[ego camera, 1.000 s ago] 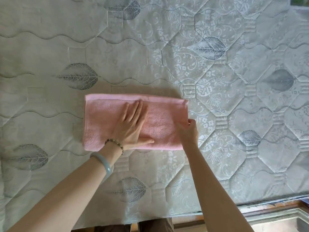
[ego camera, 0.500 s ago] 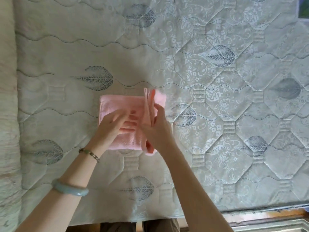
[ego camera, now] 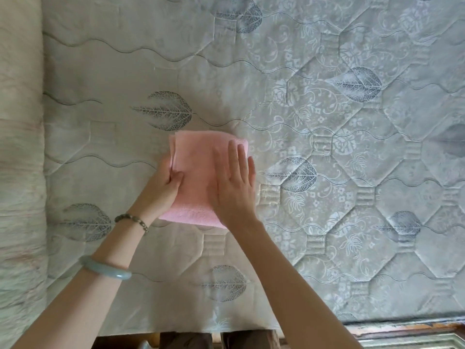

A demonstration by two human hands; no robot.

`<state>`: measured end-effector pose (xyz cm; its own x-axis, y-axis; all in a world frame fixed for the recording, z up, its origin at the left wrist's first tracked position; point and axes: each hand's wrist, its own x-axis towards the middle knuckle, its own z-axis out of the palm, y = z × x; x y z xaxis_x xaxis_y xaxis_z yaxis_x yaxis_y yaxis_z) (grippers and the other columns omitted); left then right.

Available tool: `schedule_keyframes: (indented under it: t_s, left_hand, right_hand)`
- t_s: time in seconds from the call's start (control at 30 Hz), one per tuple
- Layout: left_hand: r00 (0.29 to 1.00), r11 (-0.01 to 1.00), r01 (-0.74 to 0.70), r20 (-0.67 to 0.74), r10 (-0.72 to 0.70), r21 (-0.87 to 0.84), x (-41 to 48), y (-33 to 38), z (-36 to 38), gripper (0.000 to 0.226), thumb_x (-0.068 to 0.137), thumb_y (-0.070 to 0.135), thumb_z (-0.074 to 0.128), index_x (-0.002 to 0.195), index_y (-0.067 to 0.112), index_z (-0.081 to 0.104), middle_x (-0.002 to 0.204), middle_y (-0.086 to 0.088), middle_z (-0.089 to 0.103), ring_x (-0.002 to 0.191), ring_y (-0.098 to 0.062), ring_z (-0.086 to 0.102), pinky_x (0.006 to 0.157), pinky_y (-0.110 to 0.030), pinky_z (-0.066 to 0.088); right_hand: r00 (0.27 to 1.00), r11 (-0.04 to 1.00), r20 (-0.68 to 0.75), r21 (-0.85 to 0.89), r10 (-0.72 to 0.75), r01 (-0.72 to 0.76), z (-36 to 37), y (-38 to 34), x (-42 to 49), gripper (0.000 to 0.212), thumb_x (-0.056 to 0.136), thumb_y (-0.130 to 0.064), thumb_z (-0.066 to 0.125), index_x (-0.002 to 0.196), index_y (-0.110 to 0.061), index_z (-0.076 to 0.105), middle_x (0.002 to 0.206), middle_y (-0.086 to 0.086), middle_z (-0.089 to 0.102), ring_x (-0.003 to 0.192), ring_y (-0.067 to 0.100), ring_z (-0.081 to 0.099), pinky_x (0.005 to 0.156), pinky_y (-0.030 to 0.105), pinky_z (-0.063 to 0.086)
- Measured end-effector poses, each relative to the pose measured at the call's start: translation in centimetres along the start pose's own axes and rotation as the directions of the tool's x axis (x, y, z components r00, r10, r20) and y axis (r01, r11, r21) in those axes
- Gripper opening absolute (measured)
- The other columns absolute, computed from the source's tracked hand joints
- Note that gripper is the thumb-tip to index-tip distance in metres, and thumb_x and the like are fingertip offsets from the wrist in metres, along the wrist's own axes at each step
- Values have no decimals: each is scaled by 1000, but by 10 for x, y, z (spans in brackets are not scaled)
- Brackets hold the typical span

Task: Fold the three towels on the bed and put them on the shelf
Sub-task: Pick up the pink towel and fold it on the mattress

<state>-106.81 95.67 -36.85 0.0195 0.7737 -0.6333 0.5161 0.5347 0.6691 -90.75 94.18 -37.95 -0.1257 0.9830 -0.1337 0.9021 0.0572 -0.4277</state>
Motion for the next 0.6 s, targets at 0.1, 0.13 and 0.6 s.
schedule_keyframes:
  t_s: [0.1, 0.13, 0.6]
  left_hand:
    - [998, 1000, -21, -64, 23, 22, 3, -8, 12, 54, 100, 13, 38, 149, 25, 16, 132, -1, 48, 114, -23, 53, 93, -36, 41]
    - [991, 998, -42, -125, 47, 46, 2, -10, 16, 60, 99, 10, 40, 151, 23, 13, 142, -4, 42, 122, -25, 50, 99, -41, 42]
    - [908, 534, -279, 38, 417, 798, 32, -56, 45, 67, 97, 45, 28, 151, 8, 20, 159, -12, 15, 149, -20, -3, 119, -50, 12]
  right_hand:
    - [993, 998, 117, -45, -28, 34, 20, 17, -2, 58, 94, -31, 35, 149, -13, 28, 156, 14, 24, 146, 28, 17, 119, 48, 9]
    - [989, 997, 141, -58, -33, 42, 26, 20, -4, 59, 94, -32, 33, 149, -12, 27, 157, 14, 22, 146, 27, 15, 119, 48, 10]
    - [998, 989, 69, -151, 8, 2, 52, 20, -4, 56, 93, -33, 36, 146, -12, 34, 153, 13, 31, 144, 26, 26, 117, 50, 18]
